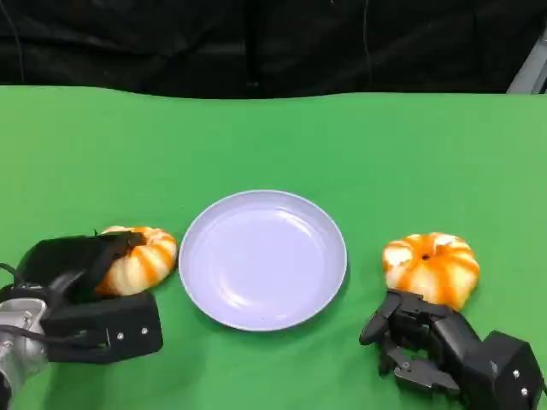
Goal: Grasp the bread from the table and place it into the plate.
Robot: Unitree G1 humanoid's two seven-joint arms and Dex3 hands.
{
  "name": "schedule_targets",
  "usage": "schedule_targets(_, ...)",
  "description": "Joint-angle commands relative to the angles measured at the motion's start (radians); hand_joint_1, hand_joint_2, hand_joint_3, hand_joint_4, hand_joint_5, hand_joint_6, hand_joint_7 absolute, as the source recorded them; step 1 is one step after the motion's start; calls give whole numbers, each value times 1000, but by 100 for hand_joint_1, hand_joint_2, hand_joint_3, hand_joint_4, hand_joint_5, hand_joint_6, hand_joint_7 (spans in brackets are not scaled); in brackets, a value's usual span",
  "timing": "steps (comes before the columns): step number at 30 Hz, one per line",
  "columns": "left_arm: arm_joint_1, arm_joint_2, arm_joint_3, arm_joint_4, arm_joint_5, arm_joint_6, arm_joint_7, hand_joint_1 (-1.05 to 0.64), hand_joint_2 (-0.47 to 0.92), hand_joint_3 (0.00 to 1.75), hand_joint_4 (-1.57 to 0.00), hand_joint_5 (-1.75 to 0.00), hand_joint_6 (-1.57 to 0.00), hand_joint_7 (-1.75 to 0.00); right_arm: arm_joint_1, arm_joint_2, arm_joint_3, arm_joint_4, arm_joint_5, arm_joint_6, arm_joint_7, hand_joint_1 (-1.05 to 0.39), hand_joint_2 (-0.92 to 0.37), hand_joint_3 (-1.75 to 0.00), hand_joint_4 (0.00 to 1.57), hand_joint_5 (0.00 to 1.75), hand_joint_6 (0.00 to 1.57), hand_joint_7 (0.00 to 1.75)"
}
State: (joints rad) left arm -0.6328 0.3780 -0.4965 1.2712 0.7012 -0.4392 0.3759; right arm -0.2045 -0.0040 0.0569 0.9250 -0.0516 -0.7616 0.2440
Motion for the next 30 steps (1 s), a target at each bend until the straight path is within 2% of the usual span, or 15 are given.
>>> schedule_targets(1, 14, 4, -7, 16, 1, 6, 0, -6, 92, 4, -59, -2, -53, -2, 9, -13, 3, 12, -10, 14, -8, 2, -83, -71, 69, 169, 72, 135)
schedule_targets(2, 16, 1, -1, 16, -6, -1, 11, -7, 92, 7, -76, -41, -90, -9, 9, -14, 4, 11, -11, 13, -9, 2, -83, -71, 69, 169, 72, 134)
schedule_targets(3, 19, -2, 6, 16, -14, -8, 21, -7, 92, 8, -72, -77, -106, -8, 10, -15, 4, 11, -10, 10, -8, 2, -84, -71, 69, 169, 72, 134)
schedule_targets(5, 23, -6, 14, 17, -26, -17, 42, -7, 92, 9, -63, -123, -121, -11, 11, -16, 5, 8, -10, 14, -9, 2, -84, -70, 68, 169, 72, 134)
schedule_targets(7, 25, -8, 14, 19, -32, -20, 51, -8, 92, 10, -57, -141, -123, -15, 12, -17, 5, 6, -11, 16, -10, 2, -85, -69, 68, 169, 72, 134)
schedule_targets(11, 24, -9, 13, 21, -33, -22, 53, -9, 92, 10, -55, -148, -123, -17, 12, -17, 6, 5, -11, 17, -10, 2, -86, -67, 68, 169, 71, 135)
schedule_targets(20, 24, -9, 12, 22, -33, -22, 54, -9, 92, 10, -54, -149, -121, -22, 12, -17, 7, 5, -11, 17, -11, 2, -87, -65, 68, 170, 71, 135)
schedule_targets(21, 24, -9, 12, 22, -33, -22, 54, -9, 92, 11, -54, -150, -117, -29, 12, -18, 7, 5, -11, 17, -11, 2, -87, -65, 68, 170, 71, 135)
schedule_targets(23, 24, -9, 12, 22, -33, -22, 54, -9, 92, 10, -53, -150, -95, -72, 12, -18, 7, 5, -11, 17, -12, 2, -87, -65, 68, 170, 71, 135)
schedule_targets(24, 24, -9, 12, 22, -33, -22, 54, -9, 92, 10, -53, -150, -91, -79, 12, -18, 7, 5, -11, 17, -12, 2, -88, -64, 68, 170, 71, 135)
schedule_targets(30, 23, -9, 12, 22, -33, -23, 54, -9, 92, 10, -53, -150, -86, -88, 12, -18, 8, 5, -10, 17, -12, 2, -88, -64, 68, 170, 71, 135)
